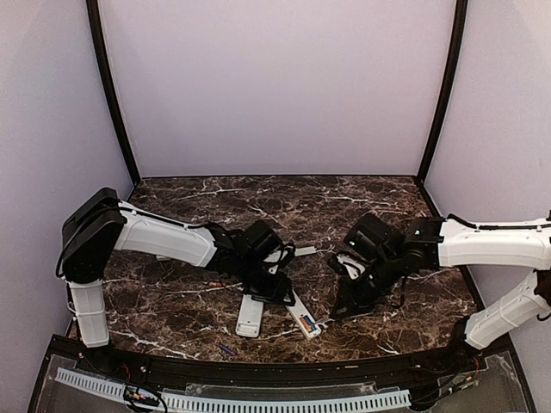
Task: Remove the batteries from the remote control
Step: Adjust the remote control without the battery cover at the center of the board.
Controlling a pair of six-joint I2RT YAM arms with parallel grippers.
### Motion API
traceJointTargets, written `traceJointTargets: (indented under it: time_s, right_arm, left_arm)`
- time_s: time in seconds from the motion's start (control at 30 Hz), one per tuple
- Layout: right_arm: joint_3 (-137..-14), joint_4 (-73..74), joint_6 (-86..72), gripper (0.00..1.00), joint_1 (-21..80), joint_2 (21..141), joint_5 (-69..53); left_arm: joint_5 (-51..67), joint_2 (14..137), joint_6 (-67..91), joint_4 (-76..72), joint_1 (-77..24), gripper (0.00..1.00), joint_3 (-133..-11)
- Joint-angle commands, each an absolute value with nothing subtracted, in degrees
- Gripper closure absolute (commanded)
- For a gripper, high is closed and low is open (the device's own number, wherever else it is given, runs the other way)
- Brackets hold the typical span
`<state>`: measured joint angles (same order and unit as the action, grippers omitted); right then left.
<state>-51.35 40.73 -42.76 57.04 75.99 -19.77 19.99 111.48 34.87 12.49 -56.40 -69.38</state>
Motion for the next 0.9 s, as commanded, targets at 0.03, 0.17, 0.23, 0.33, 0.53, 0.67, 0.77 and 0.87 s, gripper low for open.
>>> traceJointTargets:
  time_s: [0.03,0.17,0.23,0.33,0.53,0.67,0.77,0.87]
  right_arm:
    - [-53.4,40.6,-43.2,1.0,57.9,77.7,-19.4]
    - [-54.3,41.4,-43.0,1.0,58.4,79.0,-19.0]
    - [-54.5,41.6,-43.0,1.0,58.6,79.5,-18.9]
    - [-54.3,41.4,-43.3,1.0,58.6,80.2,-18.6]
    - [-51.7,37.9,-46.4,1.0,58.6,81.6,-18.5]
    - [-48.7,32.5,-48.9,1.0,58.6,81.5,-19.6]
    - [-46.1,28.7,-50.7,1.0,58.6,81.1,-21.0]
    - [-43.1,24.1,-52.3,1.0,58.3,80.0,-22.7]
  left_arm:
    - [19.1,111.9,34.1,14.5,-56.3,0.56,-69.7]
    - [19.2,112.0,34.0,14.6,-56.3,0.6,-69.5]
    - [19.4,112.0,34.0,14.5,-56.3,0.62,-69.3]
    - [19.7,112.1,34.1,14.2,-56.3,0.65,-69.0]
    - [21.1,112.4,34.7,12.8,-56.3,0.7,-67.7]
    - [22.0,112.6,35.0,12.2,-56.3,0.72,-67.3]
    - [22.1,112.7,35.1,12.3,-56.3,0.74,-67.0]
    - [22.3,112.8,35.1,12.3,-56.3,0.75,-66.9]
